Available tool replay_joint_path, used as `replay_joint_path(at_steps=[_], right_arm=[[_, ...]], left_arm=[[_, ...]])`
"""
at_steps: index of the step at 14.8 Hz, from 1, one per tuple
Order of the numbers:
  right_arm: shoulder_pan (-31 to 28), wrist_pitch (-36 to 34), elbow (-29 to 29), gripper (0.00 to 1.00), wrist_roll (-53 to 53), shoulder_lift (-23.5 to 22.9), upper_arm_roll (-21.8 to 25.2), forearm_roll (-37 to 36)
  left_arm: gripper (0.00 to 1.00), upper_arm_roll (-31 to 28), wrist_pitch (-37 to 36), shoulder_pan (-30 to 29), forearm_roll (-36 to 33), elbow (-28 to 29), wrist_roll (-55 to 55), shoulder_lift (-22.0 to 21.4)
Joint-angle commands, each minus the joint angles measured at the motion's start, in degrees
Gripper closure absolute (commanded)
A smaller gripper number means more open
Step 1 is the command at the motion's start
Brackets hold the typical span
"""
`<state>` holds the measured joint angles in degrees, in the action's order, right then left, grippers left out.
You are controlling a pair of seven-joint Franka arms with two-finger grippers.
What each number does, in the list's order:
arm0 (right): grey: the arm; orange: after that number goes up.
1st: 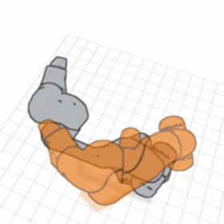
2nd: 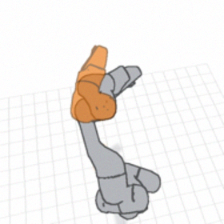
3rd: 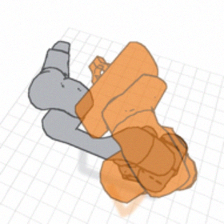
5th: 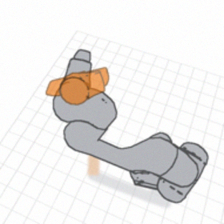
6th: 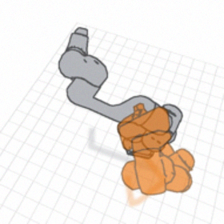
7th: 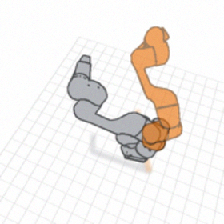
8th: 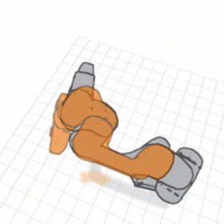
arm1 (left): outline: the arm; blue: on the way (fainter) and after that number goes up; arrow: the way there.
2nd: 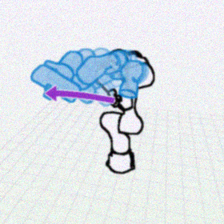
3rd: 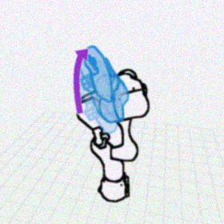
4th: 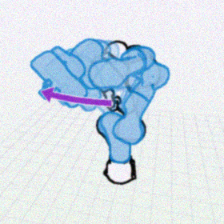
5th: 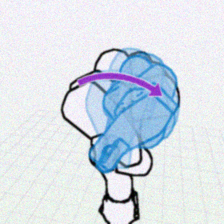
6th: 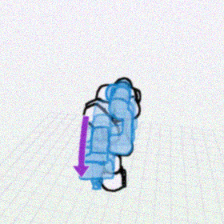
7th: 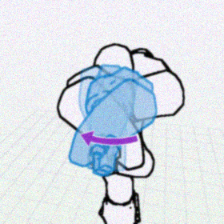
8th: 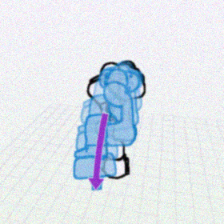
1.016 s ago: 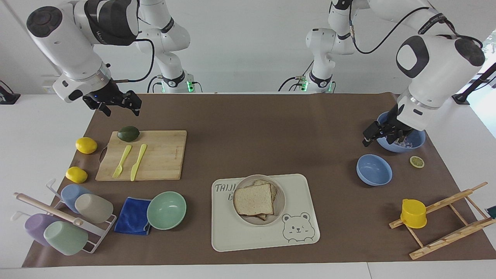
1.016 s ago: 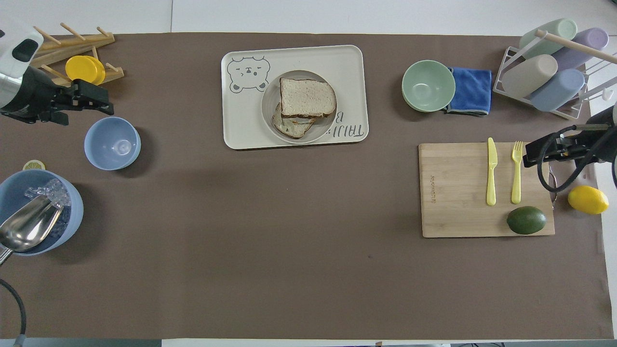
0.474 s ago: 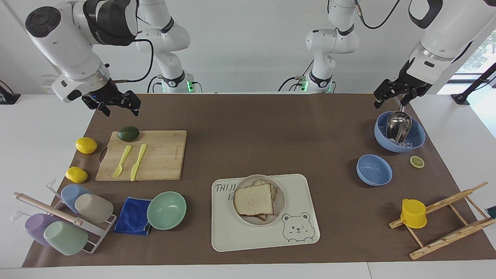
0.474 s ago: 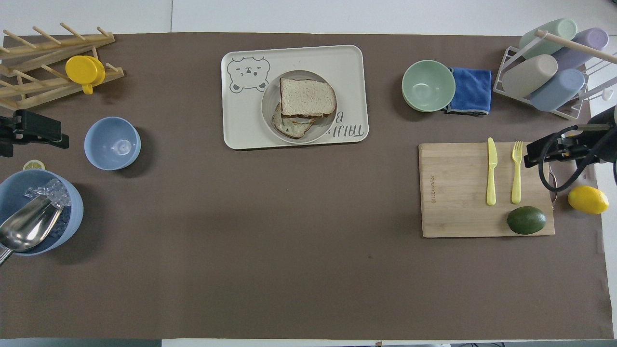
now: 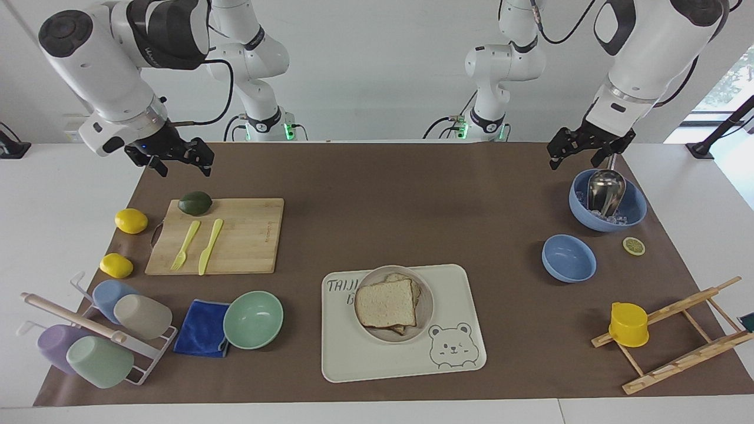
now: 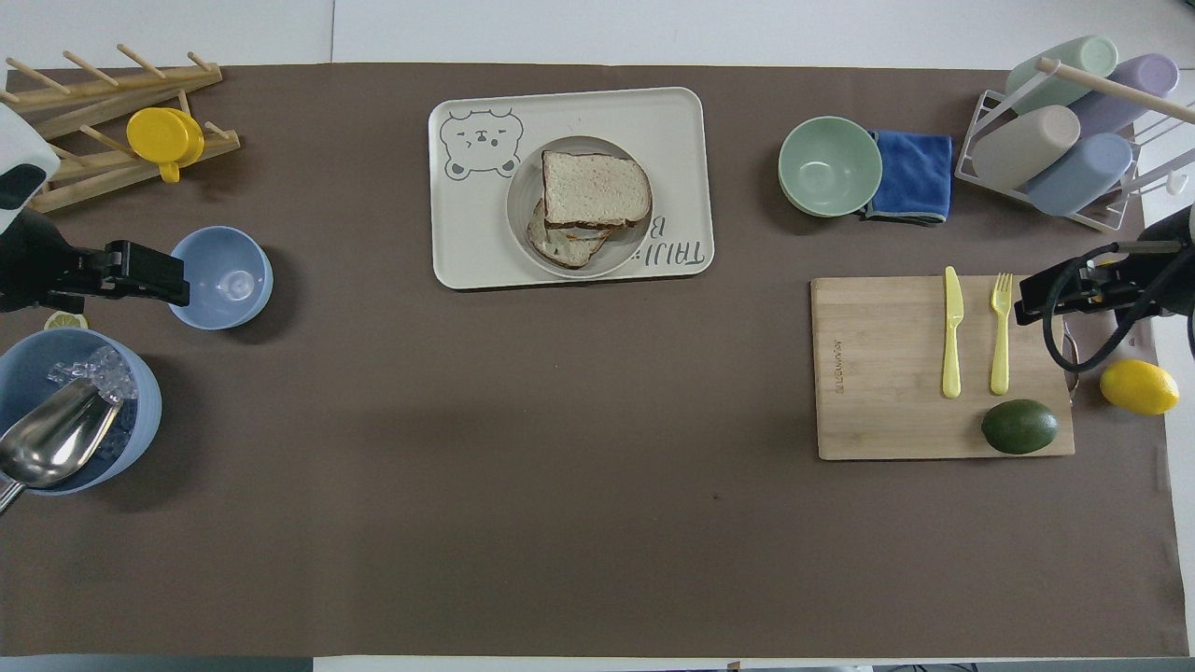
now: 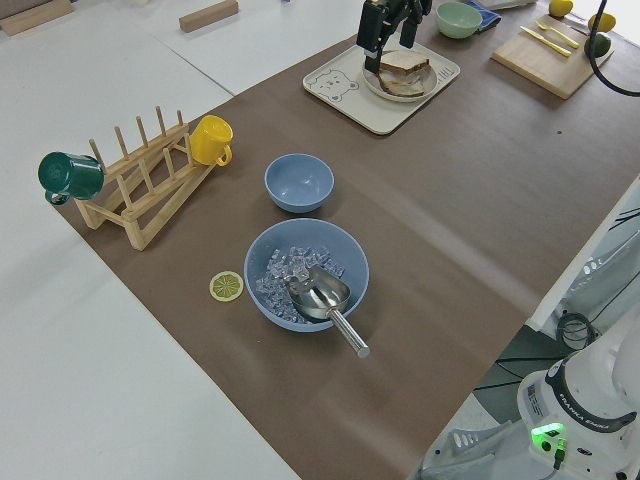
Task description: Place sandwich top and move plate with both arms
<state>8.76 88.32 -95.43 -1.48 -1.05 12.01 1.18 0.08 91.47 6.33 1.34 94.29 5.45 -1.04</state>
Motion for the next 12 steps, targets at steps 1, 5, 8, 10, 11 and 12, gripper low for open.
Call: replay_joint_path(at_steps=[1, 5, 8, 10, 11, 12], right_arm=[[-0.2, 1.4, -2.2, 0.00, -0.6, 1.8, -0.3, -0.3], [-0.2, 1.4, -2.2, 0.00, -0.5, 1.8, -0.3, -0.3], [-0.2, 1.4, -2.2, 0.00, -0.5, 1.8, -0.3, -0.4], [0.0, 1.6, -2.2, 0.00, -0.5, 1.8, -0.3, -0.9], [0.0, 2.4, -2.2, 0.00, -0.4, 1.8, -0.3, -1.3], [0.0, 3.3, -2.2, 0.00, -0.4, 1.8, -0.3, -1.3]], left_arm=[[0.00, 0.2, 2.0, -0.9, 1.6, 1.7, 0.2, -1.1], [0.00, 0.0, -0.9, -1.1, 1.8, -3.0, -0.1, 0.9], [0.00, 0.1, -0.9, -1.1, 1.8, -2.4, -0.2, 0.6], [0.00, 0.0, -1.0, -1.1, 1.8, -2.4, -0.2, 0.3], [0.00, 0.0, -1.0, -1.1, 1.7, -2.4, -0.2, 0.4], [0.00, 0.0, -1.0, -1.1, 1.7, -2.4, -0.1, 0.3]])
